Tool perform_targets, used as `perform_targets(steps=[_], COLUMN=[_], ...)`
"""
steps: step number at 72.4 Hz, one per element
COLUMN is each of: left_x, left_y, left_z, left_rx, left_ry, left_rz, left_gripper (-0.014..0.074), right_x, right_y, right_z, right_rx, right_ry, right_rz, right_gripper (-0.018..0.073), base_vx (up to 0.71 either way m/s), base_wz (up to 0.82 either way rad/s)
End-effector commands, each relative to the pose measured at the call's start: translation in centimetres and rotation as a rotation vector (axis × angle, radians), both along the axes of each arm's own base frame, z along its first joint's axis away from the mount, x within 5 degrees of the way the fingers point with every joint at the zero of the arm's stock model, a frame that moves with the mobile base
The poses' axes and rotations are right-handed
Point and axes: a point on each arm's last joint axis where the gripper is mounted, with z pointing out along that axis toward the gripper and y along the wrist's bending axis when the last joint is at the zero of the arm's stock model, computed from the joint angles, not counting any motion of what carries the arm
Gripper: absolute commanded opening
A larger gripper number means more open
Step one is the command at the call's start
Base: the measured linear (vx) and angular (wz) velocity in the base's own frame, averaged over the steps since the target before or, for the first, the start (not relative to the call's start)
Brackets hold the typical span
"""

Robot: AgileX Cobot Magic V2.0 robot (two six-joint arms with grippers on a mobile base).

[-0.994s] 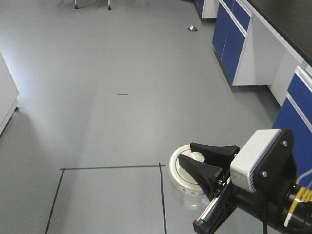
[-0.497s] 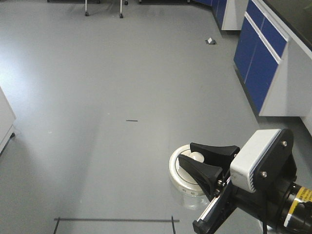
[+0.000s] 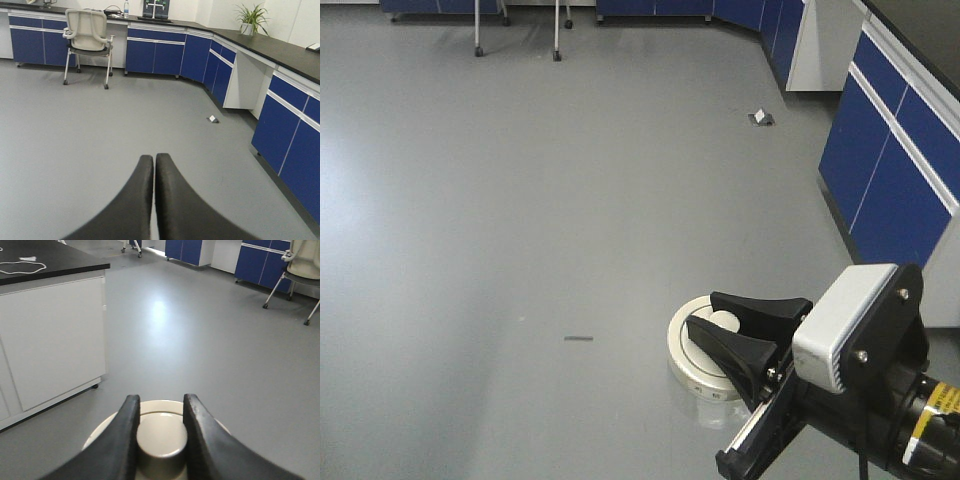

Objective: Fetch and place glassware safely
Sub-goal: 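Drive the base across the floor toward the blue cabinets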

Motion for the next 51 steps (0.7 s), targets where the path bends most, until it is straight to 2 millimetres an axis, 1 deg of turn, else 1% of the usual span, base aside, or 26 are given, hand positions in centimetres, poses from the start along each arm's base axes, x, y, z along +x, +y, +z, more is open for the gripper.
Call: perform_targets(steps=[1,26,51], left_x=[0.01,0.01,0.01], left_y=[0.01,0.01,0.01], left_z=[1.44,1.44,1.44], left_rx=[-0.023,-0.023,-0.023], left_ry=[-0.083,-0.084,-0.084], left_rz=[-0.001,-0.001,-0.001], left_gripper=[-0.0007,-0.0007,-0.0007], right_x=[0.12,0.12,0.12], right_y=[0.19,0.19,0.19], right_z=[2.26,2.25,2.20], right_rx=[0.096,0.095,0.091], right_ry=[-0.117,-0.115,-0.111], right_rz=[0.007,0.007,0.007], right_gripper=[-0.0001,-0.0001,-0.0001], base_vx=[0.74,0.74,0.75], base_wz=[-0.11,-0.12,0.04])
